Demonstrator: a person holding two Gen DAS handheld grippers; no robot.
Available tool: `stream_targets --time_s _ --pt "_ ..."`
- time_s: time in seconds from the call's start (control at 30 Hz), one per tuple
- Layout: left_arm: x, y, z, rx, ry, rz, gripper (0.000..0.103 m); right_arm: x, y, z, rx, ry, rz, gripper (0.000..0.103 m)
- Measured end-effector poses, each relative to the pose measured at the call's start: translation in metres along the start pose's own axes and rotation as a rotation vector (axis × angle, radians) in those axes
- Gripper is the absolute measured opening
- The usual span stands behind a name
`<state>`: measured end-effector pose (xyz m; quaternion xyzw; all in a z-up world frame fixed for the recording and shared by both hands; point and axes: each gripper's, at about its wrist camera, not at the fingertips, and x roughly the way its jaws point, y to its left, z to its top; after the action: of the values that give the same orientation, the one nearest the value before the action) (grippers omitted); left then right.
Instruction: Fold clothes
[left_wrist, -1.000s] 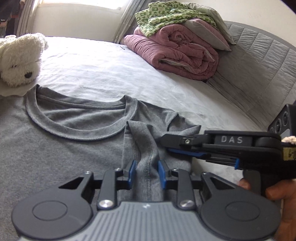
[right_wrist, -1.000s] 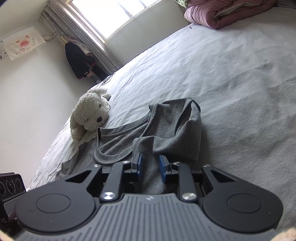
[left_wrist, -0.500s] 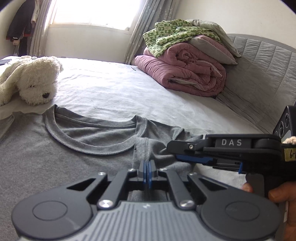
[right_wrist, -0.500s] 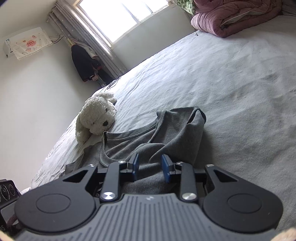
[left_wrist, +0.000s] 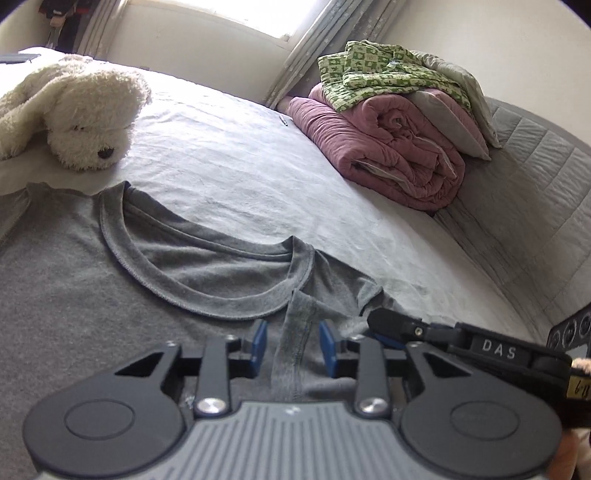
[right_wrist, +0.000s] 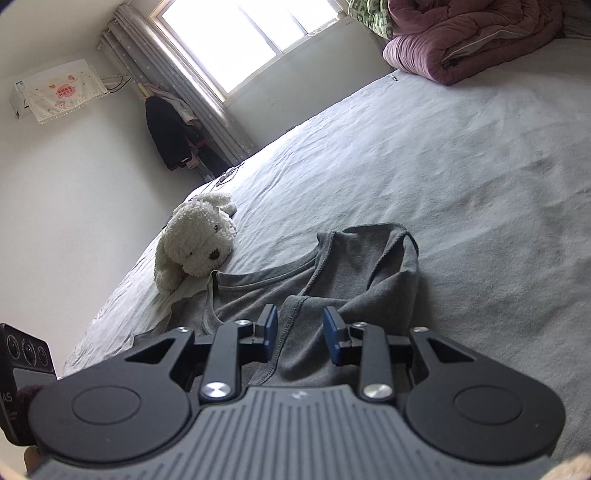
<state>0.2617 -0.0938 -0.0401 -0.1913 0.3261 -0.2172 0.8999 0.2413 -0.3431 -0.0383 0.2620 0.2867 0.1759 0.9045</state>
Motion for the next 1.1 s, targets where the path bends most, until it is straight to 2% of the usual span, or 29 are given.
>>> stream_targets --time_s 0.13,0.37,0.4,0.47,0.57,0.77,1.1 --pt "0.025 0.012 0.010 0.018 -0.016 -0.058 0.043 -0.002 -0.005 0.003 0.011 -0.027 -0.018 0.033" --pt "0.048 0.013 0.006 0.091 0.013 -0.096 0.040 -0.002 -0.013 0.005 0.040 -0.042 -0.036 0.033" --pt "0.049 0.012 0.004 0.103 0.016 -0.099 0.036 -0.002 -0.015 0.005 0.044 -0.045 -0.038 0.033" --pt "0.050 0.006 0.003 0.132 0.022 -0.098 0.008 -0.003 -0.018 0.005 0.054 -0.051 -0.041 0.033" --pt "0.048 -0.003 0.000 0.175 -0.001 -0.076 0.001 -0.005 -0.021 0.006 0.063 -0.058 -0.047 0.033" --pt "0.032 -0.005 0.003 0.175 -0.076 -0.051 0.001 -0.011 -0.020 0.008 0.056 -0.094 -0.035 0.033" --pt "-0.007 0.007 0.016 0.032 -0.178 0.076 0.001 -0.025 -0.019 0.016 0.037 -0.173 0.008 0.033"
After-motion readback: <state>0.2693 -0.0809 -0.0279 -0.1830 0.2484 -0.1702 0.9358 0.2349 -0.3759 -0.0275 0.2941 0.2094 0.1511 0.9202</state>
